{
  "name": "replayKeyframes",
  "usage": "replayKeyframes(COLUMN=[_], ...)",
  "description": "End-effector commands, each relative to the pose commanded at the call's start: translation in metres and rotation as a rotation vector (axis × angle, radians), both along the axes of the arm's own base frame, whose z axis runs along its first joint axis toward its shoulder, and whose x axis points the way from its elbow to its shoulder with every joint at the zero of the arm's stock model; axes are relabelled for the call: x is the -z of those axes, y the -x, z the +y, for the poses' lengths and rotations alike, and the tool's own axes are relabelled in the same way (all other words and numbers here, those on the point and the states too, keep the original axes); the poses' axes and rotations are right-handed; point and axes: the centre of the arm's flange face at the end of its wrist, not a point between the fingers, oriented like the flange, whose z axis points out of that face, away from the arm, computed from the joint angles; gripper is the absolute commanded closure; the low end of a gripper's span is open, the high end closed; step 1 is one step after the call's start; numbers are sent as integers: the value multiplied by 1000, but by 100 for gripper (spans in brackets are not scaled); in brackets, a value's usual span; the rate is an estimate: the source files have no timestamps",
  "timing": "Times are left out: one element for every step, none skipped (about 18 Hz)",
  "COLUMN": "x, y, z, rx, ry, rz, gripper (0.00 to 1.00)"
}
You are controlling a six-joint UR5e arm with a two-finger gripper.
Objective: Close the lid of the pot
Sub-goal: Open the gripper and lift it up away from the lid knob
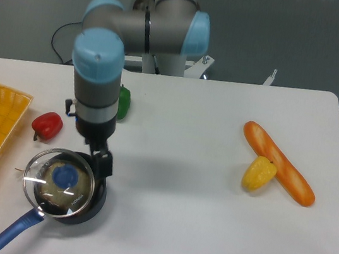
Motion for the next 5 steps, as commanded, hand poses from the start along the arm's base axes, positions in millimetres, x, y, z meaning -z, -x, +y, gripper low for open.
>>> replayKeyframes(x=[-2, -6, -10, -9, -8], y=[6, 11, 16, 21, 22], z=[-6, -13, -21, -27, -30], rx=[-12, -26, -41, -53, -57], ry=[-2, -5, -11, -11, -12], rz=[2, 6, 7, 0, -3], gripper=[0, 0, 0, 0, 0])
